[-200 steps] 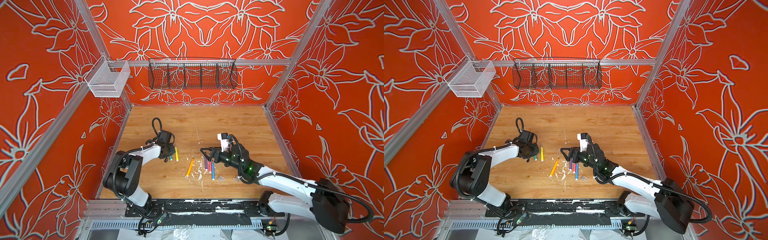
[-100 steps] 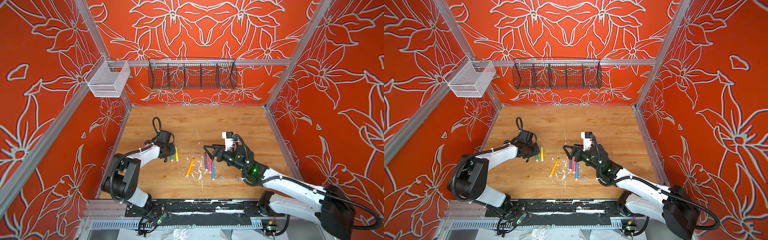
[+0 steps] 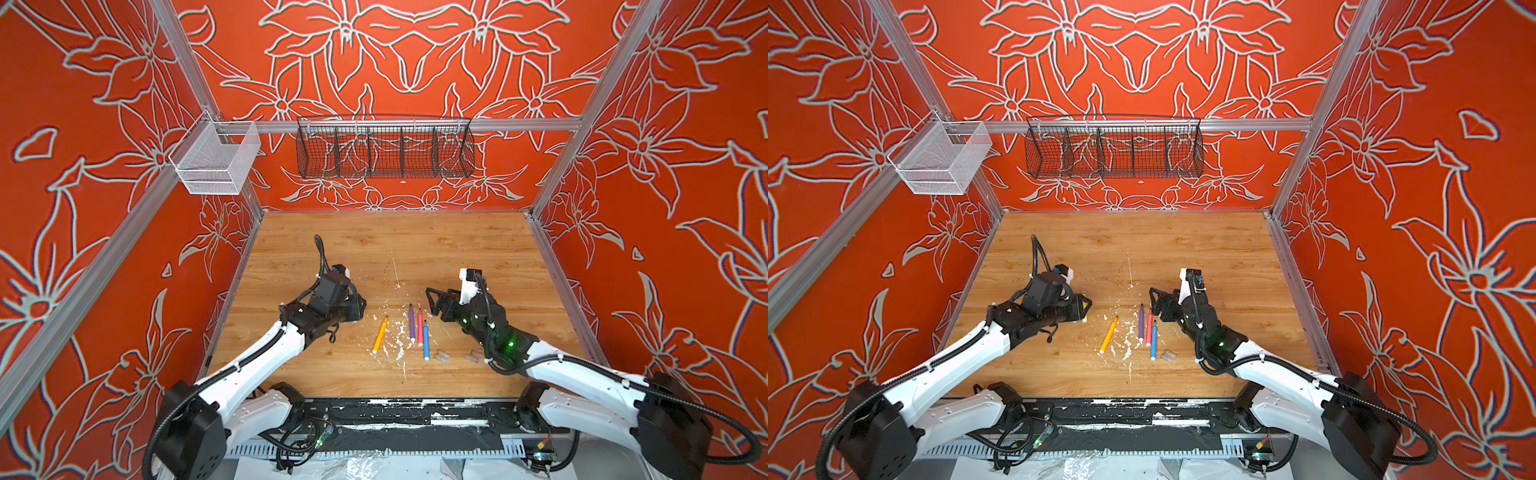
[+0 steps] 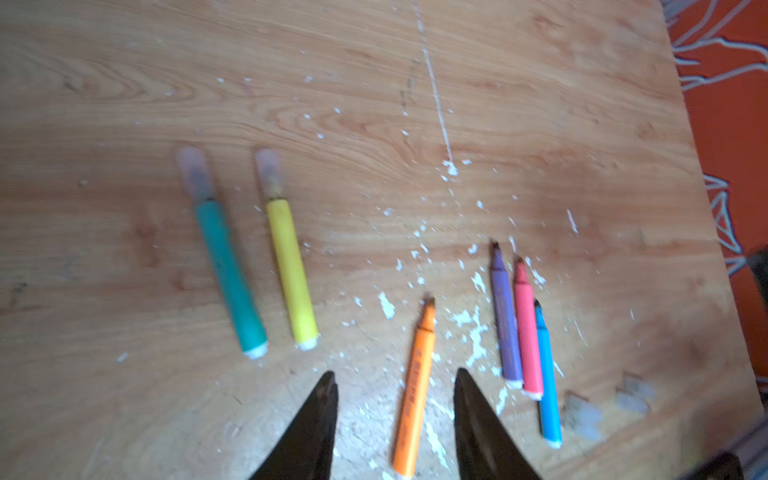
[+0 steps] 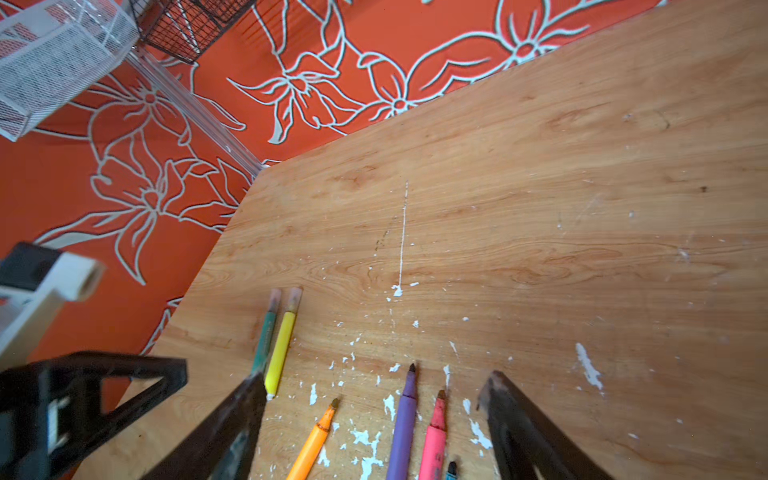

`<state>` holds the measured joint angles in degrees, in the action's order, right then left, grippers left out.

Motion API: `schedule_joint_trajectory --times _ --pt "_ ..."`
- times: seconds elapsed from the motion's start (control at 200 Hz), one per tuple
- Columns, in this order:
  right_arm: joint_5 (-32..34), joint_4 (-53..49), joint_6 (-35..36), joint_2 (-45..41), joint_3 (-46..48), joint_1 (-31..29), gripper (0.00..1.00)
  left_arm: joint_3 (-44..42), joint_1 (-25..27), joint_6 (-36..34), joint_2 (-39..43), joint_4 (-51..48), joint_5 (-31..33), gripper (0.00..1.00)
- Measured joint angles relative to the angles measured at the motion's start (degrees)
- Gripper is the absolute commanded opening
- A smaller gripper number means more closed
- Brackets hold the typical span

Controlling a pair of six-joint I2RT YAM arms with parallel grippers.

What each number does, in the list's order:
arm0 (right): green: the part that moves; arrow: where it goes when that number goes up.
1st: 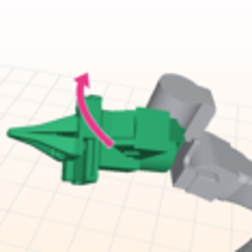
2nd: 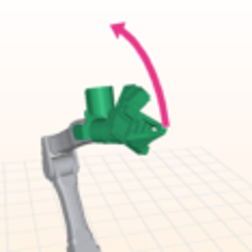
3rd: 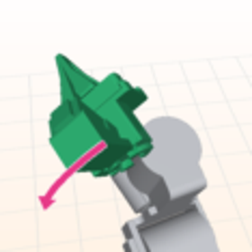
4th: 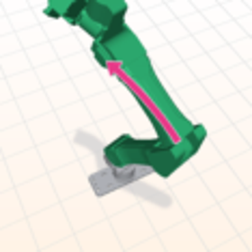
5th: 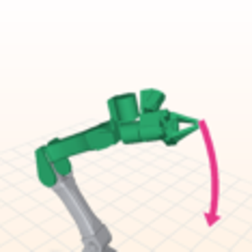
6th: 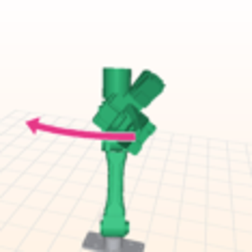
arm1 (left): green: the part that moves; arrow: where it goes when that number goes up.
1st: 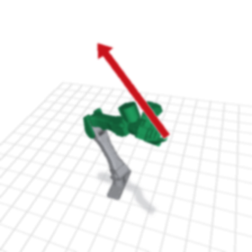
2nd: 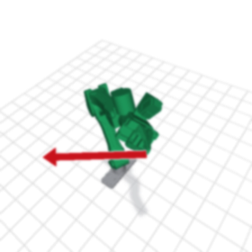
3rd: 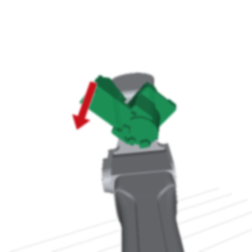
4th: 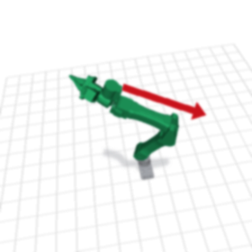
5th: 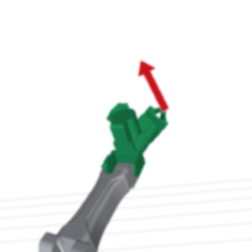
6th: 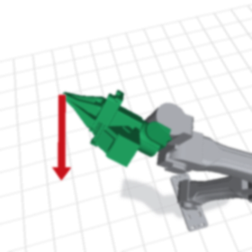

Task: Insert the pens into the pen caps
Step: 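Move the left gripper over the orange marker and grasp it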

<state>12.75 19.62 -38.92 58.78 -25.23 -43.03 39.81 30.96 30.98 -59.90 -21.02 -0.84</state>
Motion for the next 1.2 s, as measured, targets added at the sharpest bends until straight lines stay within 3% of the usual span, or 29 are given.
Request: schedule_joint_trajectory --times 0.125,0.37,0.826,1.201 --pt "1.6 -1.86 0.48 -0.07 -0.09 0.33 0.84 -3.19 7.43 1.75 2.73 -2.08 0.09 0.47" --pt "2.16 -3.96 0.87 -0.66 -0.37 0.7 0.83 -5.29 14.19 3.69 -2.23 -2.84 0.28 0.47" --pt "1.31 -4.98 1.01 2.23 -3.15 0.72 0.81 -0.48 17.86 4.92 -17.38 -2.67 4.63 0.47" --pt "1.36 -7.58 0.98 2.38 -3.34 1.11 0.81 4.39 19.37 5.79 -26.86 -5.92 8.85 0.27"
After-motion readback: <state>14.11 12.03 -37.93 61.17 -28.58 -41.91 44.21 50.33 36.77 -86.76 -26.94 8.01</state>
